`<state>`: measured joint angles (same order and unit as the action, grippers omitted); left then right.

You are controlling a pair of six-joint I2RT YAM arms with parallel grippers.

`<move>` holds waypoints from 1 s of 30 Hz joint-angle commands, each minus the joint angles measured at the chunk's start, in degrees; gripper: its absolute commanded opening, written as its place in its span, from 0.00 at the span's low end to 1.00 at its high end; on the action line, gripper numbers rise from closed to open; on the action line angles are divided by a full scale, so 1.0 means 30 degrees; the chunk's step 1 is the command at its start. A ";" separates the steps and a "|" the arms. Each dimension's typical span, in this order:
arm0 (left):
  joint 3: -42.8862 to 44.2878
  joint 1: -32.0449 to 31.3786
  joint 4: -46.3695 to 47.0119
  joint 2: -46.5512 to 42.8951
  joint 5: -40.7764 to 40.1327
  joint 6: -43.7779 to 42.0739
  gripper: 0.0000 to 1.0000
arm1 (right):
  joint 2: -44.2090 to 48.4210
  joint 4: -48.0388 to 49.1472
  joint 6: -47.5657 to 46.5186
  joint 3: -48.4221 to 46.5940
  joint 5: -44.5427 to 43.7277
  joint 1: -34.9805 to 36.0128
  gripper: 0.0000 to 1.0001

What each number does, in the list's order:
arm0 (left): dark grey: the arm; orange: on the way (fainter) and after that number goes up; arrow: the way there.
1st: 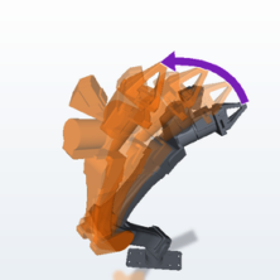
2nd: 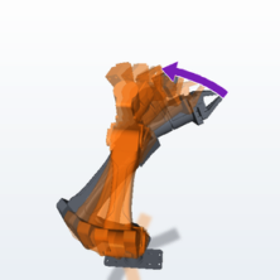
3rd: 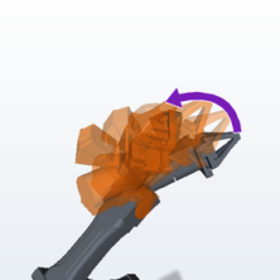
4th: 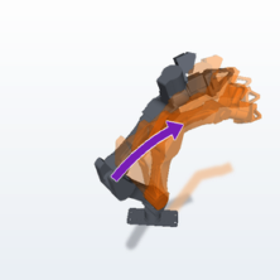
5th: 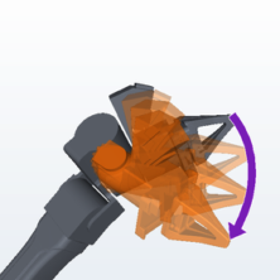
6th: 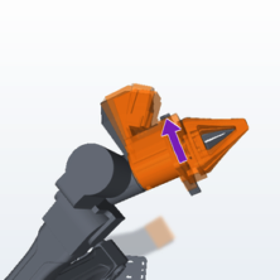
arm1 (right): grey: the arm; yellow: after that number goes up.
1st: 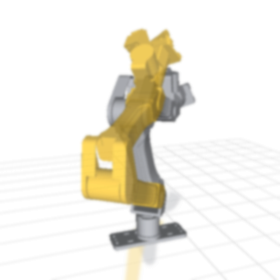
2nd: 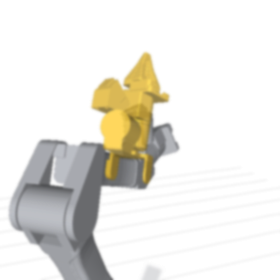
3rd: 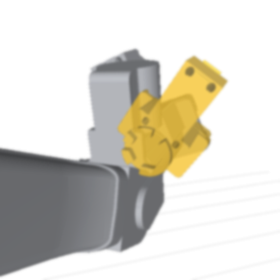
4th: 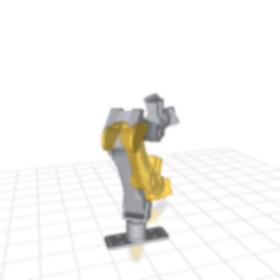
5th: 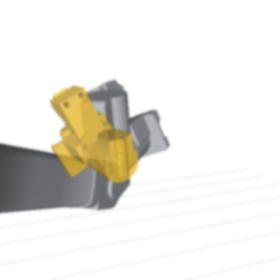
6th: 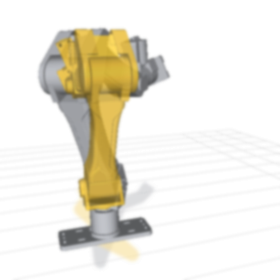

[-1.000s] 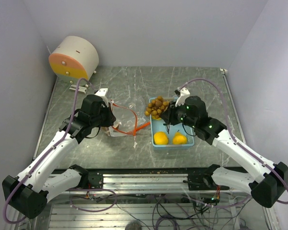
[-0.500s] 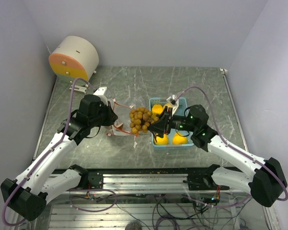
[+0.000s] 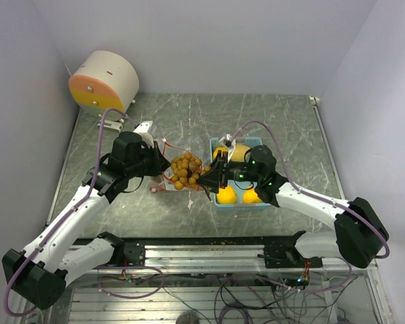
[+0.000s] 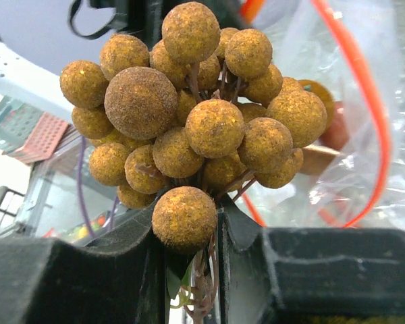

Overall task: Place the food in the zip-top bag and seal the zipper
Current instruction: Place the fake fruit in the zipper food storage bag.

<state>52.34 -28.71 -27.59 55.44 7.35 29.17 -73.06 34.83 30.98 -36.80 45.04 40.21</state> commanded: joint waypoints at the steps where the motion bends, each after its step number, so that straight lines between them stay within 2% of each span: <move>1: 0.0482 -0.0098 0.0221 -0.0650 0.1062 -0.0054 0.07 | -0.0462 -0.1183 -0.1610 -0.1184 -0.2565 0.0019 0.13; 10: 0.0535 -0.0098 -0.0633 -0.1614 0.0886 -0.0403 0.07 | -0.1923 -0.5941 -0.3791 -0.3042 -0.6815 0.0418 0.09; 13: 0.0862 -0.0098 -0.0696 -0.1315 0.0846 -0.0608 0.07 | -0.2053 -0.8140 -0.5202 -0.3884 -0.9393 0.1638 0.09; 17: 0.1476 -0.0098 -0.0480 -0.0452 0.1494 -0.0683 0.07 | -0.2891 -1.0975 -0.6395 -0.5685 -1.4255 0.3975 0.09; 24: 0.1944 -0.0098 0.0291 0.0761 0.2443 -0.0680 0.07 | -0.5353 -1.4708 -0.7866 -0.9484 -1.8280 0.6964 0.09; 30: 0.1909 -0.0108 0.0194 0.0899 0.2865 -0.0870 0.07 | -0.6379 -1.6420 -0.7022 -1.1618 -2.1261 0.7289 0.11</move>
<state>56.58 -28.71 -29.80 58.81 12.29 27.20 -91.61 -10.55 9.56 -67.29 -9.98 61.63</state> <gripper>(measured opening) 0.078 0.244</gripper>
